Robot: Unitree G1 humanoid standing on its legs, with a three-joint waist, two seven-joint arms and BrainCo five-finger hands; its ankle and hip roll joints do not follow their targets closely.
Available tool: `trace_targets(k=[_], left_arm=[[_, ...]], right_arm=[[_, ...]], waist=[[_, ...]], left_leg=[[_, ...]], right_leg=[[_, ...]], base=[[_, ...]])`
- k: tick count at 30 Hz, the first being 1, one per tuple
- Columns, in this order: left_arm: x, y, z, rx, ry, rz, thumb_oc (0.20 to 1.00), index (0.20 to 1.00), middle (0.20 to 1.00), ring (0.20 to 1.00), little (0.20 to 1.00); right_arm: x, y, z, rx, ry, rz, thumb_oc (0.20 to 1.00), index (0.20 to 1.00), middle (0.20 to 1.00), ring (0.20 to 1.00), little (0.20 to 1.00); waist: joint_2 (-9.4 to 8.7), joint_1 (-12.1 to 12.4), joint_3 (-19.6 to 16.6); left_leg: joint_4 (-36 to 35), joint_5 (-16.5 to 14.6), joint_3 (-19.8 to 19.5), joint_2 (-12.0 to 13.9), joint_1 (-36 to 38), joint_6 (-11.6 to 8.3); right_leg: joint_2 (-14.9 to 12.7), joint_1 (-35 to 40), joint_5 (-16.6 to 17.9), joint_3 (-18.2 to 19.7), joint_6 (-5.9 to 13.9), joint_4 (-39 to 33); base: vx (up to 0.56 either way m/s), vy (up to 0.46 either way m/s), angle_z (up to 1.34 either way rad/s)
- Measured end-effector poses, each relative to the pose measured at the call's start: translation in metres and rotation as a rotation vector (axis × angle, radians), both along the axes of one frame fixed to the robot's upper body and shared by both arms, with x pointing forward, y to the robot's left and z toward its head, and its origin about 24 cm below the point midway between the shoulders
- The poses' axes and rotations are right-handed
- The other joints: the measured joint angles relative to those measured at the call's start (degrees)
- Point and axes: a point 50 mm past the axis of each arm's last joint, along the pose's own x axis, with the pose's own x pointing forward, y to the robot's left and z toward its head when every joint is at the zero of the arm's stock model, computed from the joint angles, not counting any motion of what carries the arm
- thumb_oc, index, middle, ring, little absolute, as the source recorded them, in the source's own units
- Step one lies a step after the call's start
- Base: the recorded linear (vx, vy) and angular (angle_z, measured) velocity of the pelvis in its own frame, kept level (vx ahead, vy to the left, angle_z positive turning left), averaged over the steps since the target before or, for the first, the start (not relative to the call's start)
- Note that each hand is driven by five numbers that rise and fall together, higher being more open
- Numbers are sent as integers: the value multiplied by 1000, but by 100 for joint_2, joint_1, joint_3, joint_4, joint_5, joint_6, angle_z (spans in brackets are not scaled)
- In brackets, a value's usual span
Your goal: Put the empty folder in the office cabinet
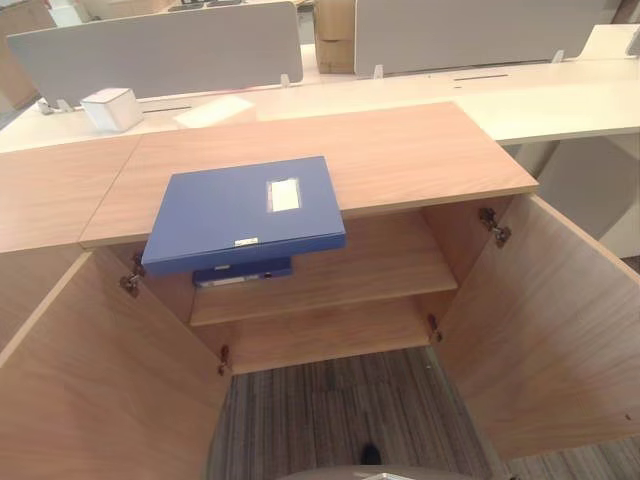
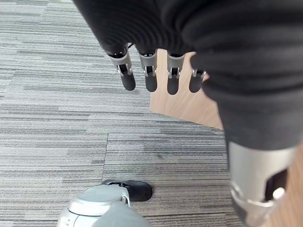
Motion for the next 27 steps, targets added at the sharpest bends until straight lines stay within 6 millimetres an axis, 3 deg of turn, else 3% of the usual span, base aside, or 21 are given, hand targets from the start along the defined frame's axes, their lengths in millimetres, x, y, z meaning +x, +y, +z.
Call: trace_targets(k=[5, 8, 9, 11, 12, 15, 17, 20, 21, 22, 25, 27], left_arm=[[2, 0, 0, 0, -25, 44, 1000, 1000, 1000, 1000, 1000], [16, 3, 3, 10, -90, 96, 1000, 1000, 1000, 1000, 1000], [29, 3, 5, 19, -129, 123, 1000, 1000, 1000, 1000, 1000], [85, -8, 32, 2, -495, 128, 1000, 1000, 1000, 1000, 1000], [95, -11, 42, -12, -573, 142, 1000, 1000, 1000, 1000, 1000], [109, -6, 68, -2, -740, 137, 1000, 1000, 1000, 1000, 1000], [116, 8, 76, 56, -781, 184, 1000, 1000, 1000, 1000, 1000], [136, 23, 108, 121, -935, 176, 1000, 1000, 1000, 1000, 1000], [136, 23, 108, 121, -935, 176, 1000, 1000, 1000, 1000, 1000], [145, 31, 125, 181, -1001, 110, 1000, 1000, 1000, 1000, 1000], [157, 38, 142, 248, -1067, 47, 1000, 1000, 1000, 1000, 1000], [157, 38, 142, 248, -1067, 47, 1000, 1000, 1000, 1000, 1000]], right_arm=[[-1, 0, 0, -1, 2, -1, 1000, 1000, 1000, 1000, 1000], [-5, 0, 0, -2, 7, -2, 1000, 1000, 1000, 1000, 1000], [-6, 0, 0, -7, 10, 2, 1000, 1000, 1000, 1000, 1000], [4, -3, 3, -33, -47, 5, 1000, 1000, 1000, 1000, 1000], [8, -4, 4, -39, -70, 7, 1000, 1000, 1000, 1000, 1000], [13, -7, 7, -53, -125, -43, 1000, 1000, 1000, 1000, 1000], [20, -8, 8, -54, -150, -70, 1000, 1000, 1000, 1000, 1000], [36, -7, 11, -48, -205, -114, 1000, 1000, 1000, 1000, 1000], [36, -7, 11, -48, -205, -114, 1000, 1000, 1000, 1000, 1000], [44, -1, 11, -26, -231, -138, 1000, 1000, 1000, 1000, 1000], [54, 9, 11, 4, -266, -145, 1000, 1000, 1000, 1000, 1000], [54, 9, 11, 4, -266, -145, 1000, 1000, 1000, 1000, 1000]], waist=[[46, -2, -20], [-24, -4, -22], [-67, 0, -11], [-125, 48, 17], [-149, 41, 26], [-247, 20, 31], [-294, 64, 75], [-317, 168, 277], [-317, 168, 277], [-350, 186, 318], [-363, 199, 329], [-363, 199, 329]], left_leg=[[-42, 14, -5, -11, -16, -29], [-66, 15, -16, -37, -18, -27], [-19, 18, -14, -65, -37, -19], [-146, 146, -2, -121, -144, 43], [-214, 182, -4, -148, -116, 39], [-246, 200, -42, -183, -161, 76], [-245, 233, -55, -217, -216, 76], [-245, 303, -82, -290, -246, 83], [-245, 303, -82, -290, -246, 83], [-245, 330, -90, -327, -278, 107], [-244, 346, -69, -382, -264, 130], [-244, 346, -69, -382, -264, 130]], right_leg=[[-26, -39, -11, -12, -15, 2], [-58, -54, -3, -10, -3, 2], [-88, -64, 14, -12, 18, 20], [-155, -129, 98, -35, 137, 36], [-176, -123, 168, -37, 231, 35], [-222, -164, 167, -69, 233, 13], [-259, -228, 171, -77, 238, 10], [-334, -282, 247, -86, 348, 10], [-334, -282, 247, -86, 348, 10], [-363, -310, 250, -68, 351, 12], [-408, -313, 276, -13, 389, 13], [-408, -313, 276, -13, 389, 13]], base=[[5, 25, 1], [-43, 84, 2], [-79, 57, 10], [-121, 72, 2], [-119, 66, -7], [-102, 60, 6], [-103, 66, 3], [-70, 61, 4], [-33, 40, 5], [0, 0, 0], [-38, 71, -3], [-3, 9, -6]])
